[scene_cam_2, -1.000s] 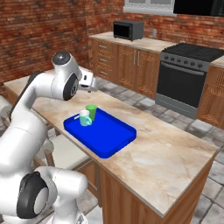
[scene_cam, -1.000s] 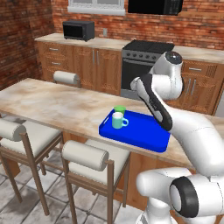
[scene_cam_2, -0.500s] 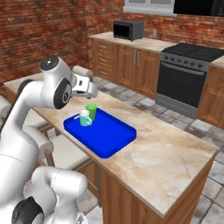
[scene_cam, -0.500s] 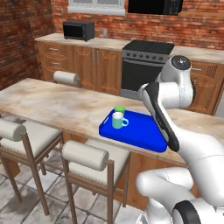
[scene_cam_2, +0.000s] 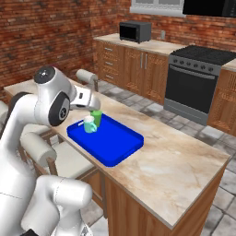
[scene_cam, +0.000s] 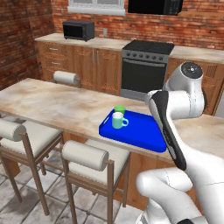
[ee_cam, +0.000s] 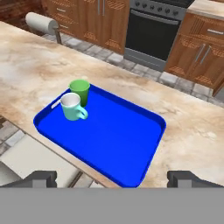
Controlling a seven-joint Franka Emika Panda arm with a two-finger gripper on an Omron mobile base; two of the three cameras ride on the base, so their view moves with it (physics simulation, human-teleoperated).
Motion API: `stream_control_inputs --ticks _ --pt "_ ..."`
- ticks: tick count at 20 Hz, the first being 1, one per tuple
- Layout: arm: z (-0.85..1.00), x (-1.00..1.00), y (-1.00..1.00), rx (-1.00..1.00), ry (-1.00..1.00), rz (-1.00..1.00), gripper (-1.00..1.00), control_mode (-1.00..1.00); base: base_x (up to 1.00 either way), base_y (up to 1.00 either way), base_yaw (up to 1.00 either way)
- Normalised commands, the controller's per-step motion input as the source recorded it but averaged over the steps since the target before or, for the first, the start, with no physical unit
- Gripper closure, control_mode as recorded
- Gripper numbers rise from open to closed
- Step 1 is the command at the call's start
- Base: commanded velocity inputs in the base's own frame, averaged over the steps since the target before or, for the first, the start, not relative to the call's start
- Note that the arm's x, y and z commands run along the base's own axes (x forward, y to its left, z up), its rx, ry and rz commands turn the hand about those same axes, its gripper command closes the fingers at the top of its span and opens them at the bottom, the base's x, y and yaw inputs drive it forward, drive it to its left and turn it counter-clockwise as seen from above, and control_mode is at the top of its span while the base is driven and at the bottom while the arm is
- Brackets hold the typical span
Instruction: There is a tray on the dining counter. Grab the cup, mug, and pitcher and place them on the tray. The pitcher may be placed next to the tray if it cannot fit the tray.
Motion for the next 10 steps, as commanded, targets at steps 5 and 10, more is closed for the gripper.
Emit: stream_control_inputs --ticks 5,10 --pt "0.0 -0.54 -0.09 0.01 0.0 0.0 -1.0 -1.0 0.0 0.0 0.0" --pt "0.0 -0.42 -0.09 0.01 0.0 0.0 -1.0 -1.0 0.0 0.0 0.0"
